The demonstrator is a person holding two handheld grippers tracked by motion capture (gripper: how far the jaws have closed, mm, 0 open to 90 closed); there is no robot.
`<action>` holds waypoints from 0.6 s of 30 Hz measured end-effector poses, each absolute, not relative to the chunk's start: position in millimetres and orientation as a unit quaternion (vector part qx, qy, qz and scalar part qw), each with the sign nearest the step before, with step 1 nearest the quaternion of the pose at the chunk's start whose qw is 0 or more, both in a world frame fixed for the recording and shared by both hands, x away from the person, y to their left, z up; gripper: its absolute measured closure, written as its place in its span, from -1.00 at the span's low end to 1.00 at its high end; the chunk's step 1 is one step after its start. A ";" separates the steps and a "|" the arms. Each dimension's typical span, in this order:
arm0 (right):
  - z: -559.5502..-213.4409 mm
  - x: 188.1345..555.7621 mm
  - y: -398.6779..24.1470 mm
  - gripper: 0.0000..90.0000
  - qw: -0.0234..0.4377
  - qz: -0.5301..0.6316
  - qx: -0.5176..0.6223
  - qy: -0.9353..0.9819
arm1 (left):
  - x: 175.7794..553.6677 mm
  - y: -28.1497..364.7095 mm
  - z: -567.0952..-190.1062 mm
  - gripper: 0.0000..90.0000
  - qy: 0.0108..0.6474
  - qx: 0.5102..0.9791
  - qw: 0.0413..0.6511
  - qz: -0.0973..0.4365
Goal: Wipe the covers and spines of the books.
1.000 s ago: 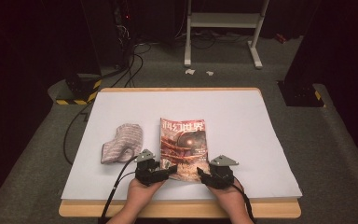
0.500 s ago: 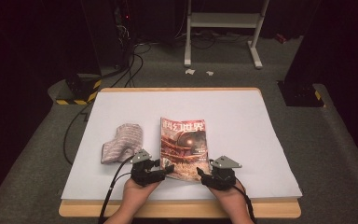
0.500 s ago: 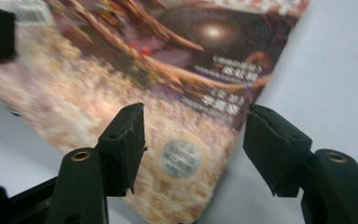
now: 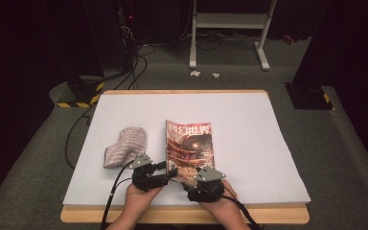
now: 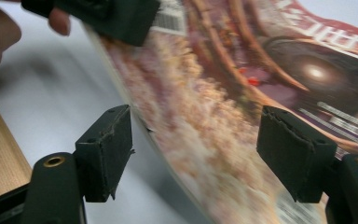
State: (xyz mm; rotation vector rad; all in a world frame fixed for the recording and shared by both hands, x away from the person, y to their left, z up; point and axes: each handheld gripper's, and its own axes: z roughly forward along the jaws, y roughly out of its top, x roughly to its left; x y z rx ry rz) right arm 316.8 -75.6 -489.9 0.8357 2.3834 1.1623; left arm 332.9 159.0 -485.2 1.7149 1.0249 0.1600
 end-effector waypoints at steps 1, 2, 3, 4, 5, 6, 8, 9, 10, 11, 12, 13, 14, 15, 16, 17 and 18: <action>-490.7 316.8 -71.0 -0.40 0.182 0.408 0.291 0.846 | 332.8 158.9 -484.8 -0.07 0.431 0.720 0.539 0.067; -491.7 316.8 -66.0 -0.41 0.189 0.403 0.287 0.848 | 332.8 158.7 -484.5 -0.07 0.431 0.720 0.540 0.066; -493.1 317.3 -61.4 -0.43 0.199 0.398 0.285 0.849 | 332.6 158.6 -484.1 -0.07 0.432 0.719 0.541 0.066; -494.9 318.6 -57.4 -0.46 0.204 0.392 0.288 0.849 | 332.5 158.9 -483.8 -0.07 0.432 0.718 0.542 0.065; -497.2 321.1 -54.1 -0.49 0.207 0.387 0.290 0.850 | 332.5 159.4 -483.7 -0.07 0.431 0.719 0.542 0.065; -499.5 323.8 -51.0 -0.54 0.205 0.381 0.294 0.852 | 332.4 159.3 -483.8 -0.07 0.433 0.716 0.544 0.064; -503.8 329.4 -46.1 -0.52 0.206 0.367 0.302 0.856 | 332.8 160.1 -484.1 -0.07 0.433 0.717 0.543 0.063; -504.4 330.8 -45.5 -0.45 0.216 0.362 0.303 0.855 | 333.1 160.5 -484.3 -0.07 0.434 0.716 0.543 0.061; -504.8 332.8 -45.4 -0.45 0.222 0.361 0.307 0.852 | 333.1 160.8 -484.2 -0.07 0.436 0.714 0.545 0.060; -504.7 334.8 -45.3 -0.45 0.218 0.365 0.309 0.851 | 333.2 161.4 -483.9 -0.07 0.436 0.713 0.546 0.061; -504.6 335.2 -44.1 -0.40 0.222 0.363 0.309 0.851 | 333.3 161.7 -483.4 -0.07 0.436 0.711 0.548 0.060; -504.8 334.5 -42.2 -0.28 0.232 0.359 0.305 0.851 | 333.4 162.2 -482.9 -0.07 0.435 0.711 0.550 0.057; -505.7 333.2 -39.6 -0.20 0.242 0.356 0.304 0.850 | 333.3 162.1 -482.6 -0.06 0.434 0.711 0.550 0.056; -506.5 332.3 -37.6 -0.13 0.250 0.351 0.300 0.851 | 333.1 161.7 -482.5 -0.06 0.433 0.712 0.549 0.058; -507.1 331.7 -36.7 0.01 0.257 0.351 0.298 0.849 | 332.7 161.6 -482.1 -0.07 0.433 0.712 0.550 0.060; -506.7 330.9 -37.4 0.12 0.262 0.354 0.299 0.846 | 332.6 162.7 -481.2 -0.07 0.433 0.711 0.551 0.059; -506.0 330.4 -38.6 0.20 0.261 0.360 0.302 0.843 | 332.7 164.0 -479.9 -0.09 0.431 0.710 0.554 0.058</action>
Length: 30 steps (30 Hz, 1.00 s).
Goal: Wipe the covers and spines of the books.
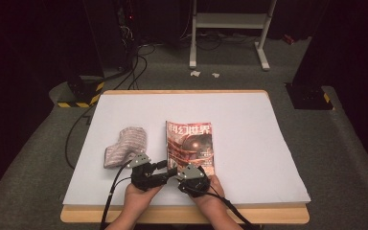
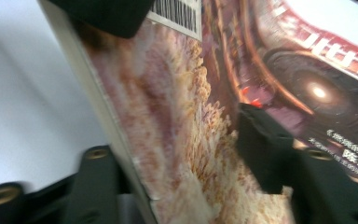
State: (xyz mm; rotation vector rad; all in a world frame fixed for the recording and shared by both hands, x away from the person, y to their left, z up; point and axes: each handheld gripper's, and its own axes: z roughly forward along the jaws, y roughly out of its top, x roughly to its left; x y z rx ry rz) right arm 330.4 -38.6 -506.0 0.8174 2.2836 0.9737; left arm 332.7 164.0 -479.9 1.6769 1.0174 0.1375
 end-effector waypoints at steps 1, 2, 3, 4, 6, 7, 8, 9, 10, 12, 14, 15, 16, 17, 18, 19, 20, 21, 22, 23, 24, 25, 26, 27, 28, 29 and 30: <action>-505.2 329.8 -39.7 0.28 0.263 0.364 0.302 0.841 | 331.9 165.2 -477.6 -0.10 0.428 0.708 0.558 0.061; -504.4 329.0 -40.7 0.34 0.267 0.366 0.302 0.839 | 330.3 167.1 -474.3 -0.10 0.422 0.707 0.563 0.072; -504.0 328.9 -42.0 0.39 0.269 0.366 0.301 0.838 | 328.6 168.8 -470.0 -0.10 0.419 0.705 0.567 0.080; -503.8 328.9 -43.5 0.42 0.267 0.369 0.305 0.837 | 327.5 171.0 -465.5 -0.11 0.416 0.703 0.570 0.087; -502.1 329.4 -48.9 0.51 0.260 0.380 0.313 0.831 | 325.9 176.8 -457.7 -0.15 0.410 0.702 0.573 0.099; -500.6 329.8 -51.8 0.59 0.259 0.385 0.316 0.827 | 325.1 179.4 -454.9 -0.15 0.411 0.699 0.576 0.105; -498.9 329.8 -54.8 0.64 0.260 0.391 0.318 0.823 | 324.7 182.1 -452.7 -0.16 0.409 0.700 0.574 0.113; -496.5 330.0 -58.6 0.68 0.261 0.398 0.320 0.819 | 324.8 183.1 -452.0 -0.16 0.409 0.702 0.571 0.117; -495.1 330.4 -60.9 0.71 0.262 0.401 0.321 0.817 | 325.3 184.0 -452.0 -0.16 0.407 0.708 0.564 0.122; -491.8 331.2 -67.5 0.77 0.261 0.409 0.326 0.812 | 327.7 183.5 -454.5 -0.17 0.406 0.721 0.547 0.126; -488.8 331.8 -75.1 0.81 0.261 0.417 0.329 0.806 | 330.3 181.3 -458.9 -0.18 0.405 0.737 0.522 0.140; -487.4 332.4 -79.1 0.83 0.260 0.421 0.332 0.803 | 330.7 180.2 -461.3 -0.18 0.402 0.744 0.512 0.152; -486.1 333.2 -83.4 0.84 0.258 0.425 0.334 0.801 | 331.5 179.3 -463.7 -0.18 0.398 0.749 0.504 0.160; -484.8 333.6 -87.5 0.85 0.254 0.429 0.336 0.799 | 332.7 178.4 -466.3 -0.17 0.399 0.753 0.498 0.161; -483.5 334.4 -91.6 0.86 0.253 0.433 0.337 0.797 | 334.6 178.1 -469.0 -0.17 0.398 0.758 0.491 0.163; -482.4 335.0 -95.5 0.86 0.250 0.438 0.339 0.795 | 336.6 177.8 -471.8 -0.17 0.398 0.763 0.483 0.163; -481.5 335.5 -99.4 0.86 0.247 0.443 0.339 0.793 | 338.7 178.1 -474.3 -0.17 0.398 0.769 0.473 0.163; -480.6 335.8 -102.7 0.86 0.244 0.448 0.342 0.790 | 340.6 179.0 -476.4 -0.17 0.398 0.773 0.467 0.163; -480.0 335.9 -105.9 0.86 0.240 0.454 0.343 0.787 | 342.1 180.1 -478.3 -0.15 0.399 0.774 0.465 0.159; -480.0 335.7 -109.1 0.86 0.237 0.459 0.346 0.783 | 343.7 181.9 -479.7 -0.13 0.398 0.777 0.463 0.155; -480.6 335.3 -112.0 0.86 0.233 0.467 0.351 0.778 | 344.4 183.4 -480.7 -0.09 0.396 0.780 0.460 0.156; -481.3 335.1 -114.6 0.86 0.227 0.472 0.354 0.775 | 344.6 184.4 -481.2 -0.04 0.393 0.782 0.457 0.159; -481.8 335.1 -116.6 0.86 0.223 0.474 0.355 0.774 | 344.8 185.3 -481.3 -0.03 0.391 0.783 0.456 0.162; -481.8 335.0 -118.4 0.86 0.222 0.474 0.355 0.774 | 344.8 186.3 -481.3 -0.03 0.388 0.784 0.456 0.165; -481.8 334.6 -120.2 0.86 0.219 0.477 0.357 0.772 | 344.5 187.4 -481.1 -0.04 0.384 0.785 0.455 0.170; -481.6 334.2 -122.1 0.86 0.218 0.481 0.359 0.770 | 344.6 188.6 -480.6 -0.04 0.382 0.786 0.455 0.174; -481.4 334.2 -123.9 0.86 0.216 0.485 0.361 0.767 | 344.8 189.8 -480.2 -0.04 0.381 0.785 0.457 0.174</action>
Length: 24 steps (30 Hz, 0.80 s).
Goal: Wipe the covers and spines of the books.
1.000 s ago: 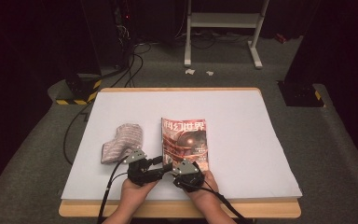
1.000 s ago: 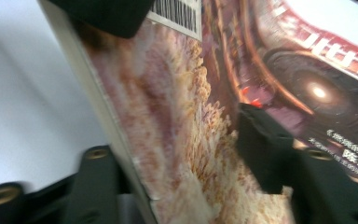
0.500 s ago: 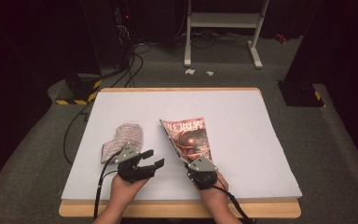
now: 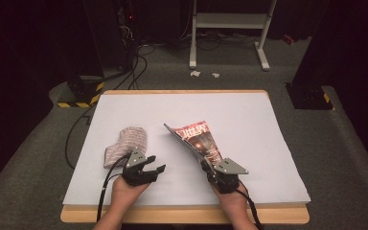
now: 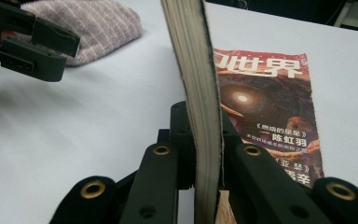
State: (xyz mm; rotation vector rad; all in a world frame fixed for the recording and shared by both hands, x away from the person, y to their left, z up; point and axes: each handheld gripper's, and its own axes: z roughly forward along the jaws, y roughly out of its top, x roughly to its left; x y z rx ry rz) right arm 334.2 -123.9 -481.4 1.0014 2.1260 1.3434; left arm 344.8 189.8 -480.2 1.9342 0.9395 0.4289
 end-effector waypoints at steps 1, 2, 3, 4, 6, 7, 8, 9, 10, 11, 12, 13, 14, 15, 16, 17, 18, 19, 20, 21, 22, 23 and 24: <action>-480.9 334.2 -125.4 0.86 0.214 0.487 0.364 0.765 | 345.4 191.2 -479.8 -0.06 0.380 0.785 0.458 0.172; -480.4 334.3 -126.9 0.86 0.214 0.488 0.364 0.764 | 345.7 192.7 -479.1 -0.06 0.380 0.787 0.455 0.173; -479.9 334.2 -128.3 0.86 0.214 0.491 0.366 0.762 | 345.8 194.6 -478.5 -0.07 0.375 0.788 0.454 0.180; -479.4 334.1 -129.8 0.86 0.213 0.493 0.366 0.760 | 345.8 196.7 -477.3 -0.07 0.375 0.787 0.453 0.186; -478.4 333.8 -132.5 0.86 0.213 0.495 0.367 0.758 | 346.7 202.2 -473.8 -0.10 0.381 0.785 0.452 0.186; -478.1 334.1 -134.2 0.86 0.212 0.495 0.367 0.758 | 347.1 205.5 -471.7 -0.11 0.383 0.783 0.455 0.184; -478.0 334.3 -135.6 0.86 0.210 0.497 0.367 0.758 | 347.2 209.0 -469.5 -0.11 0.384 0.782 0.456 0.184; -478.0 334.6 -136.7 0.86 0.208 0.498 0.369 0.757 | 347.3 212.3 -467.5 -0.12 0.387 0.779 0.457 0.185; -478.0 334.9 -137.7 0.86 0.207 0.498 0.368 0.757 | 347.5 215.8 -465.6 -0.14 0.390 0.778 0.457 0.185; -478.1 335.0 -138.2 0.86 0.206 0.499 0.368 0.757 | 348.1 219.4 -463.9 -0.17 0.392 0.776 0.458 0.182; -478.2 335.0 -138.4 0.85 0.206 0.499 0.368 0.757 | 348.8 223.1 -462.3 -0.20 0.394 0.776 0.457 0.181; -478.3 335.0 -138.3 0.85 0.205 0.499 0.369 0.757 | 349.5 226.8 -461.1 -0.24 0.397 0.776 0.456 0.182; -478.3 335.0 -138.3 0.85 0.205 0.499 0.369 0.757 | 350.0 230.4 -459.9 -0.27 0.398 0.775 0.456 0.183; -478.5 334.9 -138.2 0.85 0.204 0.499 0.369 0.757 | 350.2 234.3 -458.9 -0.27 0.399 0.774 0.455 0.188; -478.6 334.9 -138.1 0.85 0.204 0.499 0.369 0.757 | 350.2 237.8 -457.8 -0.27 0.401 0.771 0.455 0.193; -478.7 334.9 -138.1 0.85 0.205 0.499 0.368 0.758 | 350.4 241.4 -457.0 -0.28 0.405 0.768 0.457 0.196; -478.8 334.8 -138.2 0.84 0.204 0.498 0.369 0.758 | 350.8 245.0 -456.3 -0.32 0.408 0.764 0.458 0.198; -478.9 334.8 -138.2 0.84 0.203 0.498 0.369 0.758 | 351.1 248.2 -455.7 -0.36 0.410 0.760 0.461 0.202; -479.1 334.8 -138.1 0.84 0.203 0.498 0.369 0.758 | 351.2 251.0 -455.3 -0.39 0.411 0.758 0.462 0.206; -479.3 334.7 -137.9 0.84 0.202 0.497 0.369 0.759 | 351.6 253.1 -455.1 -0.41 0.414 0.757 0.459 0.212; -479.5 334.8 -137.6 0.83 0.202 0.497 0.368 0.759 | 352.2 255.3 -455.0 -0.44 0.415 0.757 0.455 0.218; -479.6 334.7 -137.1 0.83 0.201 0.496 0.368 0.760 | 353.1 257.8 -455.2 -0.48 0.417 0.757 0.452 0.221; -479.9 334.8 -136.8 0.82 0.201 0.495 0.368 0.761 | 354.2 260.1 -455.7 -0.50 0.420 0.756 0.449 0.224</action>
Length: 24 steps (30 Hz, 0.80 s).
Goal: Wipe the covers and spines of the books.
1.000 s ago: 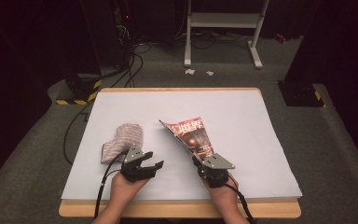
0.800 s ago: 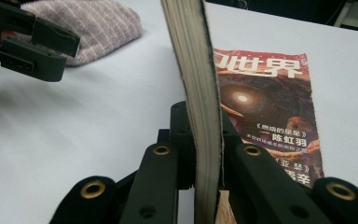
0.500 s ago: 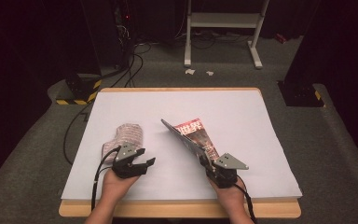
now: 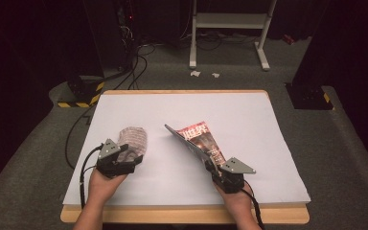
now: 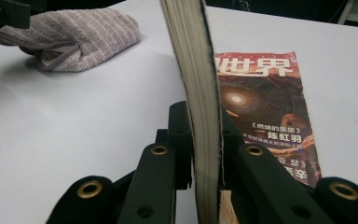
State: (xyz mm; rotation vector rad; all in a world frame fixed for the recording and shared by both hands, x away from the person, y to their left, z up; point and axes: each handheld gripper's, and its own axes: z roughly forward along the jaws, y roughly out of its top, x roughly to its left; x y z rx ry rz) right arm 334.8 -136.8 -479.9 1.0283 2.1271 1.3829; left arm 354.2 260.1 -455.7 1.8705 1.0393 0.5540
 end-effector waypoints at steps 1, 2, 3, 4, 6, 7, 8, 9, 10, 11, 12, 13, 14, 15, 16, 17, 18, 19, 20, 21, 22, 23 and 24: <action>-480.1 334.8 -136.3 0.82 0.200 0.494 0.368 0.762 | 355.1 262.5 -456.3 -0.53 0.422 0.756 0.445 0.230; -480.3 334.7 -135.7 0.81 0.199 0.494 0.368 0.762 | 356.0 265.1 -456.9 -0.56 0.425 0.755 0.440 0.236; -480.5 334.6 -135.2 0.81 0.199 0.493 0.368 0.763 | 357.2 268.0 -457.7 -0.57 0.429 0.752 0.440 0.239; -480.6 334.5 -134.8 0.80 0.198 0.493 0.368 0.763 | 358.7 270.7 -458.6 -0.60 0.433 0.749 0.438 0.242; -480.8 334.2 -134.4 0.80 0.197 0.492 0.369 0.764 | 363.8 275.3 -461.6 -0.63 0.443 0.746 0.430 0.248; -481.1 333.9 -134.4 0.79 0.197 0.492 0.369 0.764 | 367.4 277.4 -463.5 -0.66 0.447 0.747 0.424 0.250; -481.6 333.7 -134.4 0.79 0.197 0.492 0.369 0.763 | 371.4 279.1 -466.2 -0.67 0.452 0.747 0.419 0.249; -482.1 333.5 -134.4 0.79 0.197 0.492 0.369 0.763 | 376.2 281.1 -469.5 -0.67 0.460 0.749 0.408 0.247; -482.6 333.1 -134.3 0.79 0.195 0.492 0.370 0.764 | 381.4 283.2 -473.9 -0.67 0.469 0.751 0.397 0.241; -482.8 333.0 -134.3 0.79 0.194 0.492 0.371 0.764 | 386.0 285.6 -479.0 -0.67 0.479 0.752 0.390 0.233; -482.9 332.9 -134.1 0.80 0.194 0.492 0.371 0.763 | 389.6 287.0 -484.4 -0.67 0.487 0.750 0.386 0.224; -482.7 333.0 -134.2 0.80 0.194 0.492 0.371 0.763 | 392.6 288.3 -489.3 -0.66 0.494 0.751 0.380 0.217; -482.6 333.2 -134.5 0.80 0.194 0.493 0.372 0.762 | 394.7 288.8 -493.7 -0.66 0.498 0.753 0.376 0.207; -482.4 333.4 -134.8 0.81 0.194 0.495 0.372 0.761 | 396.0 288.4 -496.9 -0.64 0.499 0.759 0.367 0.203; -482.2 333.6 -135.4 0.81 0.193 0.496 0.373 0.760 | 396.3 287.2 -499.5 -0.60 0.498 0.763 0.356 0.208; -482.1 334.1 -136.1 0.82 0.193 0.497 0.373 0.759 | 395.8 286.5 -501.3 -0.55 0.496 0.765 0.352 0.212; -482.0 334.7 -136.7 0.82 0.192 0.500 0.374 0.758 | 394.6 286.4 -502.4 -0.50 0.495 0.764 0.352 0.217; -481.7 335.1 -137.4 0.82 0.190 0.501 0.375 0.756 | 393.2 286.4 -502.9 -0.43 0.495 0.764 0.350 0.222; -481.4 335.4 -137.9 0.83 0.190 0.503 0.376 0.755 | 391.9 286.0 -503.1 -0.32 0.493 0.766 0.342 0.232; -481.1 335.7 -138.4 0.83 0.190 0.504 0.376 0.754 | 390.4 285.4 -503.1 -0.24 0.490 0.768 0.337 0.237; -480.8 335.8 -138.9 0.83 0.190 0.504 0.376 0.754 | 389.3 284.7 -503.6 -0.18 0.490 0.768 0.336 0.241; -480.7 335.9 -139.1 0.83 0.189 0.505 0.377 0.754 | 387.9 285.1 -504.2 -0.13 0.487 0.768 0.335 0.247; -480.9 335.9 -139.2 0.83 0.188 0.505 0.376 0.754 | 386.9 285.8 -504.9 -0.04 0.490 0.764 0.337 0.249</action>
